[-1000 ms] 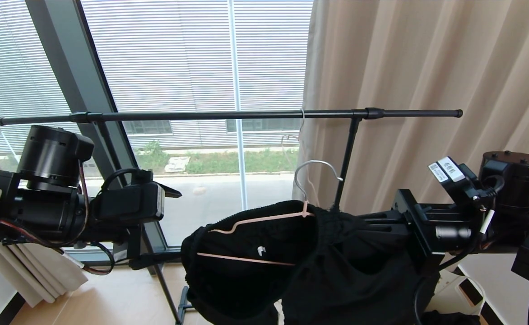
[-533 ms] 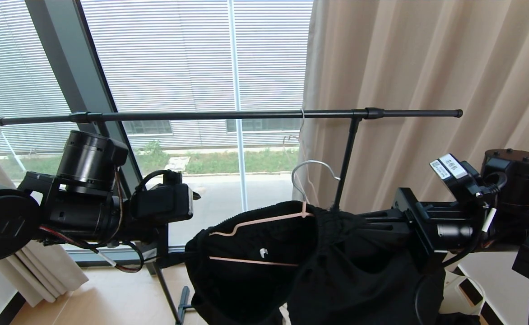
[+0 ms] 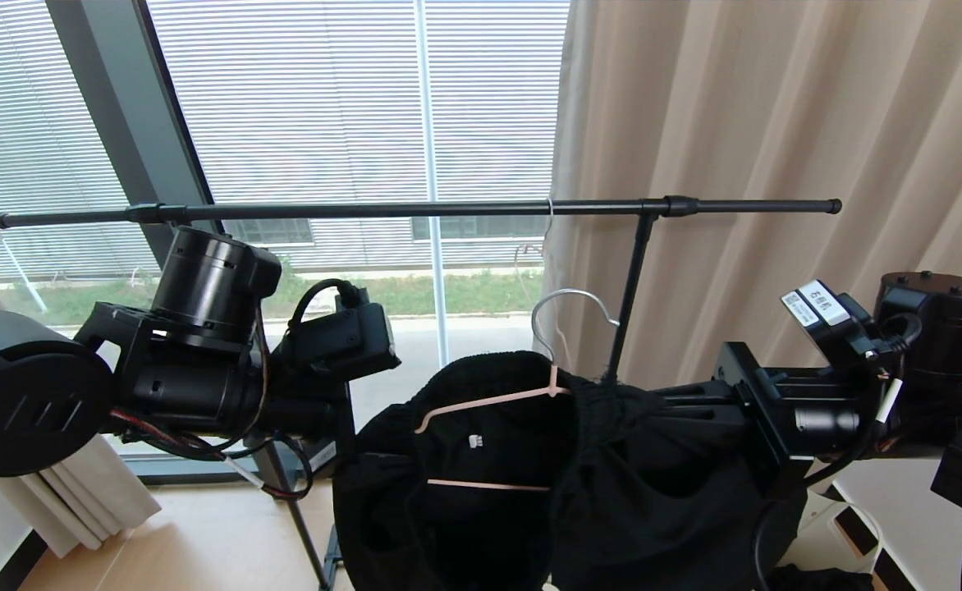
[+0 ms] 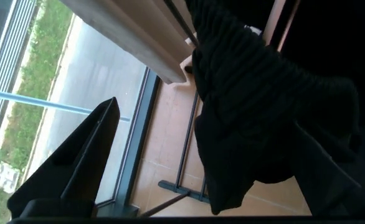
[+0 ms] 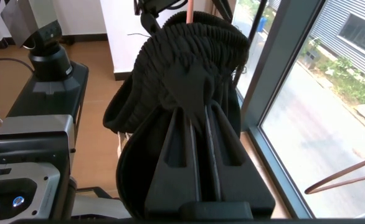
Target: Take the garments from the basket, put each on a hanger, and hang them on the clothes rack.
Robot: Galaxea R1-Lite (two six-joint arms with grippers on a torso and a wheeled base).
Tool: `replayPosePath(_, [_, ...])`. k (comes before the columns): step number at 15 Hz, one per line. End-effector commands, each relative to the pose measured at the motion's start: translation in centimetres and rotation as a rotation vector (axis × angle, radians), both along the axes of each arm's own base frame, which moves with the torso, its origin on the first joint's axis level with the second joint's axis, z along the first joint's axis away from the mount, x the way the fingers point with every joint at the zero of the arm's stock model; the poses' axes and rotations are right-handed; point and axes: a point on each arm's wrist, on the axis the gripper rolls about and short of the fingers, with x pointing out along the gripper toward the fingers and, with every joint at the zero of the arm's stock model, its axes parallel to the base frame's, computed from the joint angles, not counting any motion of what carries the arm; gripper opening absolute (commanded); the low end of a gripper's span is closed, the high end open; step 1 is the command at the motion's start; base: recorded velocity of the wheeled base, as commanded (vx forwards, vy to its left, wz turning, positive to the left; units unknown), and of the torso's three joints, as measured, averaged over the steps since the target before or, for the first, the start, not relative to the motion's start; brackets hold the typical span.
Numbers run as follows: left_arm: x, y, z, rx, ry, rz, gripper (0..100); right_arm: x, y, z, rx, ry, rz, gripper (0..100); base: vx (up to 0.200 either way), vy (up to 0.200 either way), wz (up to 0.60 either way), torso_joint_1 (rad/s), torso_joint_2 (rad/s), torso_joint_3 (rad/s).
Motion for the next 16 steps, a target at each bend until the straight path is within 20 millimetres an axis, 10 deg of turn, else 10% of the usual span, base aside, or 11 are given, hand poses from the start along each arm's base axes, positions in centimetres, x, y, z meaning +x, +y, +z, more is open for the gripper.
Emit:
replayPosePath(1, [0.2,-1.2,-0.6,0.000,0.030,-0.021,100,0.0,0.0,-0.1,-0.001,0.002,0.001,0,0.000,0.000,0.00,0.000,0.00,0.000])
replayPosePath(12, [-0.1,-3.5,-1.3,-0.039,0.139,-0.015,100,-0.2,0.2,-0.1,-0.001,0.004,0.009,0,0.000,0.000,0.00,0.000,0.00,0.000])
replayPosePath(13, [0.0,-3.5,-1.3,-0.047,0.149,-0.005,0,-0.2,0.2,-0.1,0.000,0.004,0.010,0,0.000,0.000,0.00,0.000,0.00,0.000])
replayPosePath(16, [-0.1,-3.6,-1.0,-0.064,0.160,0.004,0,0.0,0.2,-0.2,-0.001,0.007,0.012,0,0.000,0.000,0.00,0.000,0.00,0.000])
